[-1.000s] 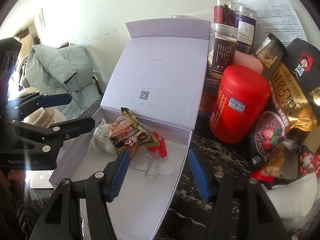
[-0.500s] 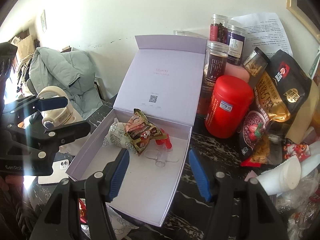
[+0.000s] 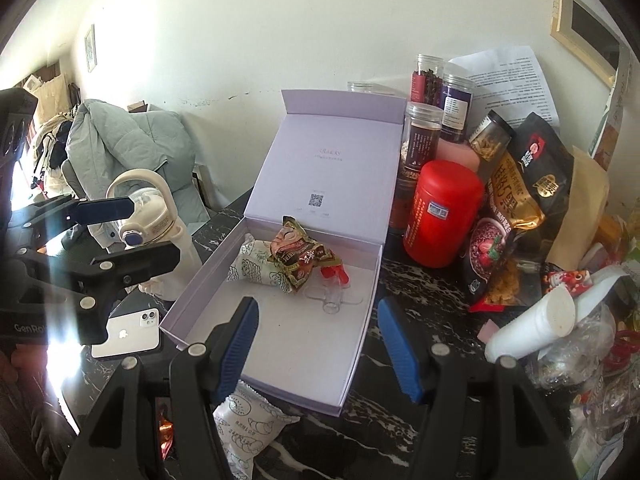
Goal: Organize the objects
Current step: 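Withdraw both open tools up and back from the lavender box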
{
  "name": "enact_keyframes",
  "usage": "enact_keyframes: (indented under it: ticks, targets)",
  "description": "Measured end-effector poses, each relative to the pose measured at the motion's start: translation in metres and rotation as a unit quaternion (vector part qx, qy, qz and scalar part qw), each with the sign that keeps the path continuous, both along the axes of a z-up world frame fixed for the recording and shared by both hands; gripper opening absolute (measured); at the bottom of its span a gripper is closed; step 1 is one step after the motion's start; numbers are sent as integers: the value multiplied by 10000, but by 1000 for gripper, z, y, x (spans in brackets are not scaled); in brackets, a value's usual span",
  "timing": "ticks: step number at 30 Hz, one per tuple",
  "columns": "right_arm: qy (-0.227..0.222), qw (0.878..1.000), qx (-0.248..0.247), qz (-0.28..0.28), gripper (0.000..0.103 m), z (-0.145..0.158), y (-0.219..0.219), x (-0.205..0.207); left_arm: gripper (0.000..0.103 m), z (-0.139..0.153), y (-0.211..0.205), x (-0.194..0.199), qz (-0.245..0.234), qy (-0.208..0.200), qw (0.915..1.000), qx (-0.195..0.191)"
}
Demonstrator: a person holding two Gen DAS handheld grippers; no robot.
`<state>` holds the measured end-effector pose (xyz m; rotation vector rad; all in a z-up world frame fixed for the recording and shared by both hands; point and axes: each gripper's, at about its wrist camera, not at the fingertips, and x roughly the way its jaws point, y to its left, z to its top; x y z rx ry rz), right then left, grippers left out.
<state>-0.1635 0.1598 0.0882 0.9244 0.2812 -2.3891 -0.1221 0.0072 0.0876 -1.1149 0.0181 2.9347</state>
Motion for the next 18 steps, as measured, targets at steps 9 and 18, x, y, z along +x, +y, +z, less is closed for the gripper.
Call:
enact_keyframes:
  ticks: [9, 18]
  targets:
    - [12, 9999, -67, -90, 64, 0, 9, 25, 86, 1, 5, 24, 24, 24, 10000, 5]
    - [-117, 9998, -98, -151, 64, -11, 17, 41, 87, -10, 13, 42, -30, -70, 10000, -19]
